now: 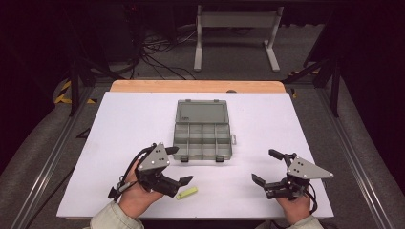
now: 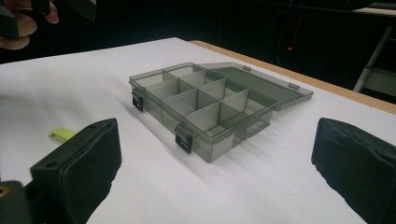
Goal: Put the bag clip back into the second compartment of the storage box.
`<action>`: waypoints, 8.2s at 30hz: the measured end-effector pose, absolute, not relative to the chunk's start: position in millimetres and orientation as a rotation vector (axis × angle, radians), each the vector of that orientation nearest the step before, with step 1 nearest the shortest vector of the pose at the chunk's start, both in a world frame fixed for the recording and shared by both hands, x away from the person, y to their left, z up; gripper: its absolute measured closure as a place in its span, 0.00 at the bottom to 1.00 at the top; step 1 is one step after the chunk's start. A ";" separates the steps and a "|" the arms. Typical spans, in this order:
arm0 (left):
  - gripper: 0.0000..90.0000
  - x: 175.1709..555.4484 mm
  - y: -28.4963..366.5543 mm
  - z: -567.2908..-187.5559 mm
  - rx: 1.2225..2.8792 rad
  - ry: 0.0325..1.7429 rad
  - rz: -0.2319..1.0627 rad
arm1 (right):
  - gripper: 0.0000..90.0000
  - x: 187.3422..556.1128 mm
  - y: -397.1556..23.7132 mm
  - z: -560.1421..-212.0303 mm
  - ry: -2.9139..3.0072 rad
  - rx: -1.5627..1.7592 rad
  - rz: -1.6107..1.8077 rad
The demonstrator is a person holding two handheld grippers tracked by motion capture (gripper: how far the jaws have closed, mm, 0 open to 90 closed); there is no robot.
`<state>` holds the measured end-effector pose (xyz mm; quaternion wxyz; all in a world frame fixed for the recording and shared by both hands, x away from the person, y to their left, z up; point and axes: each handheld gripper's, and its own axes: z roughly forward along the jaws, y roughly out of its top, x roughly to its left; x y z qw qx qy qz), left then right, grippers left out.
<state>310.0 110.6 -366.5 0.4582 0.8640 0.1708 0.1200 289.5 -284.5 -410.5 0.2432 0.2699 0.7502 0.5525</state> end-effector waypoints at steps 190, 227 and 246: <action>0.86 476.6 66.3 -360.4 2.183 0.863 0.124 | 0.04 294.6 -285.9 -414.4 2.105 0.746 1.528; 0.85 493.1 58.0 -400.4 2.201 0.938 0.096 | 0.04 293.9 -286.7 -414.3 2.106 0.743 1.544; 0.85 494.7 58.9 -410.7 2.233 0.971 0.052 | 0.04 294.4 -286.5 -414.7 2.113 0.746 1.549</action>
